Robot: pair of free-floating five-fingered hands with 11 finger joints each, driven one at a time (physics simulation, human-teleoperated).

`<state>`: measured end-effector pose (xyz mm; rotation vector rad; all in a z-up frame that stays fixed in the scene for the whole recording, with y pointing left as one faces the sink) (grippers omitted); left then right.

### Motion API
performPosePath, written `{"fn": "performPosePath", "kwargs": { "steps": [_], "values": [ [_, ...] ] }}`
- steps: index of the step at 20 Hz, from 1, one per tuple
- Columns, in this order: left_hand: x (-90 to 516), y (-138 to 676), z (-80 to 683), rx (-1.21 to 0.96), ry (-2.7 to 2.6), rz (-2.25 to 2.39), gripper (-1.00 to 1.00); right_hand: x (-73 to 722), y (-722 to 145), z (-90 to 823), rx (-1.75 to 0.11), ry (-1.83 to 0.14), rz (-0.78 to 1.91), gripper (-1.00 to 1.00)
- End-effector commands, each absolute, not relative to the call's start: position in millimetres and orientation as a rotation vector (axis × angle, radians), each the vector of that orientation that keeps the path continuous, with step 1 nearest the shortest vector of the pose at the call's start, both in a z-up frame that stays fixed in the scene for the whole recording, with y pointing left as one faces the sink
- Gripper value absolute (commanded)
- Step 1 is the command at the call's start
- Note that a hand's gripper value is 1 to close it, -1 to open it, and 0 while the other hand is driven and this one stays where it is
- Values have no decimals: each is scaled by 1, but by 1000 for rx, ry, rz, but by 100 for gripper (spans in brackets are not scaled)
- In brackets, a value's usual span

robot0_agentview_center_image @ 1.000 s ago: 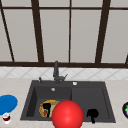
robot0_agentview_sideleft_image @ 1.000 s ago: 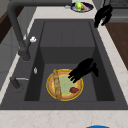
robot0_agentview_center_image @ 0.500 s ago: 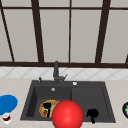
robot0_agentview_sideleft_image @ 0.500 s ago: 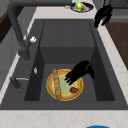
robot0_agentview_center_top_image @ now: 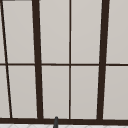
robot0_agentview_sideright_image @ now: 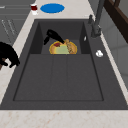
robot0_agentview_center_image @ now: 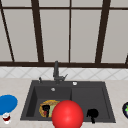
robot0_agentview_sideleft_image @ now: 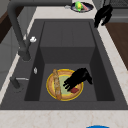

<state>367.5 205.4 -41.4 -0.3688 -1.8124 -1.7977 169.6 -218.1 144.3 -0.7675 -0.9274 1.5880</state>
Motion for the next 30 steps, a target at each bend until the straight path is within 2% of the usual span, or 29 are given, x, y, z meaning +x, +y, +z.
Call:
{"fn": "performPosePath", "kwargs": {
  "steps": [1,6,18,19,30],
  "values": [
    [370,216,-53,-474,-1801,-1742,-100,170,-218,144,-767,-927,1588,0],
    [401,218,-60,-534,-1724,-1704,-100,170,-218,144,-767,-927,1588,0],
    [432,220,-75,-597,-1665,-1674,-100,170,-218,144,-767,-927,1588,0],
    [434,220,-76,-601,-1663,-1670,100,170,-218,144,-767,-927,1588,0],
    [454,221,-68,-477,-1728,-1710,100,170,-218,144,-767,-927,1588,0]
  ]
}}
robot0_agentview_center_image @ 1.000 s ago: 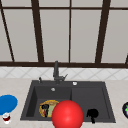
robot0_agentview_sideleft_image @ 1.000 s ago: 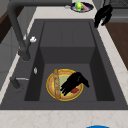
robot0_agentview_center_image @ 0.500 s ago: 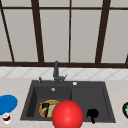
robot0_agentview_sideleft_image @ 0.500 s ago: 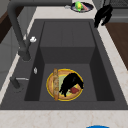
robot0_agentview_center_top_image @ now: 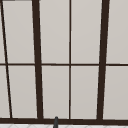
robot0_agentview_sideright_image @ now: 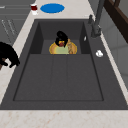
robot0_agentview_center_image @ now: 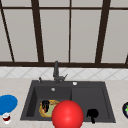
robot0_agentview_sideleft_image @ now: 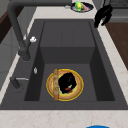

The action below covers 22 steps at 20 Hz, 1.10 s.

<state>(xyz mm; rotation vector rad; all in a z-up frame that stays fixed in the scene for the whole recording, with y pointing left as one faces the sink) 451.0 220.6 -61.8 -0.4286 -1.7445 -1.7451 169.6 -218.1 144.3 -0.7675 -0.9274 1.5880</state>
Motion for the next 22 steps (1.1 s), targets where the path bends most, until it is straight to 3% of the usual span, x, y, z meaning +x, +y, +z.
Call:
{"fn": "performPosePath", "kwargs": {
  "steps": [1,22],
  "values": [
    [455,221,-66,-470,-1731,-1716,100,170,-218,144,-767,-927,1588,0],
    [437,225,45,-413,-1777,-1735,100,170,-218,144,-767,-927,1588,0]
  ]
}}
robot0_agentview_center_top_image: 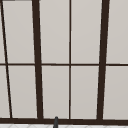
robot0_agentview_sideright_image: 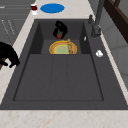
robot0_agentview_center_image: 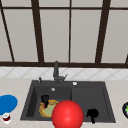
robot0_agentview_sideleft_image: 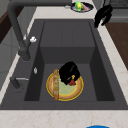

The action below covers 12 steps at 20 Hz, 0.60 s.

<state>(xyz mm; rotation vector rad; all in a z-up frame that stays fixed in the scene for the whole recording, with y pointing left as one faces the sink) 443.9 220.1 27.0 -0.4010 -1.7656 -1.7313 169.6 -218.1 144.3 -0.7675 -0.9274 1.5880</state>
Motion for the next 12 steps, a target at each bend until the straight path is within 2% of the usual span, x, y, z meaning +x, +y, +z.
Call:
{"fn": "performPosePath", "kwargs": {
  "steps": [1,12],
  "values": [
    [433,226,52,-411,-1781,-1736,100,170,-218,144,-767,-927,1588,0],
    [406,242,137,-404,-1764,-1728,100,170,-218,144,-767,-927,1588,0]
  ]
}}
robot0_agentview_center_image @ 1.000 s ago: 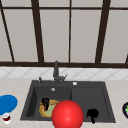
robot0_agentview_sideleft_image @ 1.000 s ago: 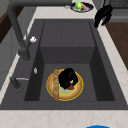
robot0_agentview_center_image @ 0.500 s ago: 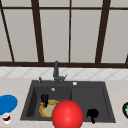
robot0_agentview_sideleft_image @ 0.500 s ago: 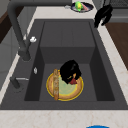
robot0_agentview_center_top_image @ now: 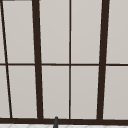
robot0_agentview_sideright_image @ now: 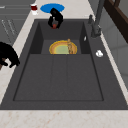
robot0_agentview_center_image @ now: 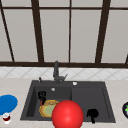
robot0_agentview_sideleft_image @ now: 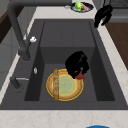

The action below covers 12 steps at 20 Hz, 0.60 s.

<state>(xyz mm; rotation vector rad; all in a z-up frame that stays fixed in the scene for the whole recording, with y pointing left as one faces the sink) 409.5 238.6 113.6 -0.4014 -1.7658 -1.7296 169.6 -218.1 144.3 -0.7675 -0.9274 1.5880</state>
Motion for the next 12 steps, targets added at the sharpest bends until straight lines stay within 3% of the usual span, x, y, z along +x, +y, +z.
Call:
{"fn": "performPosePath", "kwargs": {
  "steps": [1,12],
  "values": [
    [403,244,145,-405,-1763,-1728,100,170,-218,144,-767,-927,1588,0],
    [380,270,232,-417,-1753,-1720,100,170,-218,144,-767,-927,1588,0]
  ]
}}
